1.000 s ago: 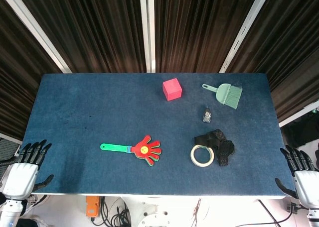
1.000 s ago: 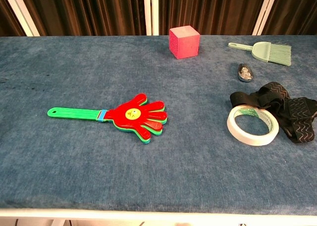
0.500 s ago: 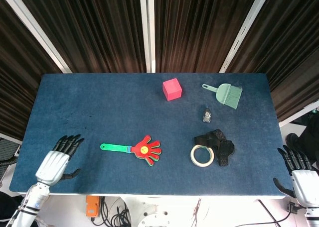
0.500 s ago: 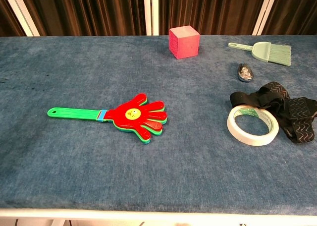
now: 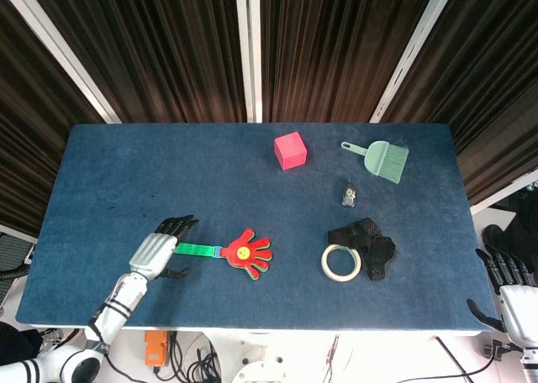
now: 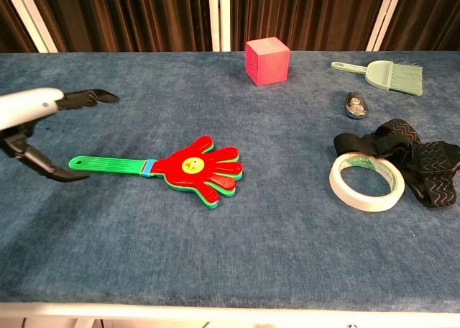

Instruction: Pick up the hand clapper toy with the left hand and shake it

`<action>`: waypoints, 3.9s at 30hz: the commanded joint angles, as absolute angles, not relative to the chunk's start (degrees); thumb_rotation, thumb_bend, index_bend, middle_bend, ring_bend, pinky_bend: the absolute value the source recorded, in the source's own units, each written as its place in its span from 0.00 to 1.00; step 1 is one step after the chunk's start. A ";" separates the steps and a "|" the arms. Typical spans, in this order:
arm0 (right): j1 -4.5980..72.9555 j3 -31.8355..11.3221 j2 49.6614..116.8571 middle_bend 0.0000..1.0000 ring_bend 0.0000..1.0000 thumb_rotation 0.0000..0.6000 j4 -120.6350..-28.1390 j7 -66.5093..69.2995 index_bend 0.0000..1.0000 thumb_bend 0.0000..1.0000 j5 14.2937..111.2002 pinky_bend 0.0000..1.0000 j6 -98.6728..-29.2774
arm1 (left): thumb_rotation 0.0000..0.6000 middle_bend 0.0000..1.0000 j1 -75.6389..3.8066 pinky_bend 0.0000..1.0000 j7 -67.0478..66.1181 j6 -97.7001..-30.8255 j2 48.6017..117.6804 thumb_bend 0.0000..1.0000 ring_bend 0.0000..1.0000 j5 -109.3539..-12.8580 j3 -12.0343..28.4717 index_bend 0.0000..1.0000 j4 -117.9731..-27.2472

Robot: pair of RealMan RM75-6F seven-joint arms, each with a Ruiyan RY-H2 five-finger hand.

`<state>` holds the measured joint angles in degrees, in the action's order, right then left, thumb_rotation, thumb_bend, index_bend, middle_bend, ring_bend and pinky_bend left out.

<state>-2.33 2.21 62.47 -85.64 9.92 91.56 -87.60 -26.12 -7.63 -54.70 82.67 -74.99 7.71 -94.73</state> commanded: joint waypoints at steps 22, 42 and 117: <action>-2.49 1.85 62.13 0.00 0.00 1.00 -83.64 12.62 0.00 0.21 89.88 0.00 -86.86 | 1.00 0.01 -35.60 0.00 -13.08 -48.24 92.54 0.29 0.00 -61.11 8.90 0.27 -86.73; -2.51 1.73 62.22 0.00 0.00 1.00 -82.86 13.60 0.00 0.21 89.17 0.00 -86.13 | 1.00 0.22 -34.95 0.06 -9.81 -54.89 94.59 0.45 0.03 -63.88 8.79 0.61 -85.74; -2.05 2.35 61.10 0.00 0.00 1.00 -85.32 11.45 0.00 0.21 88.84 0.00 -83.89 | 1.00 1.00 -30.09 1.00 9.44 -71.46 91.96 0.62 1.00 -78.75 10.63 1.00 -79.89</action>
<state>-2.05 2.35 61.10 -85.31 11.45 88.84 -83.89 -30.28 9.32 -71.76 92.33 -79.45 10.15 -79.23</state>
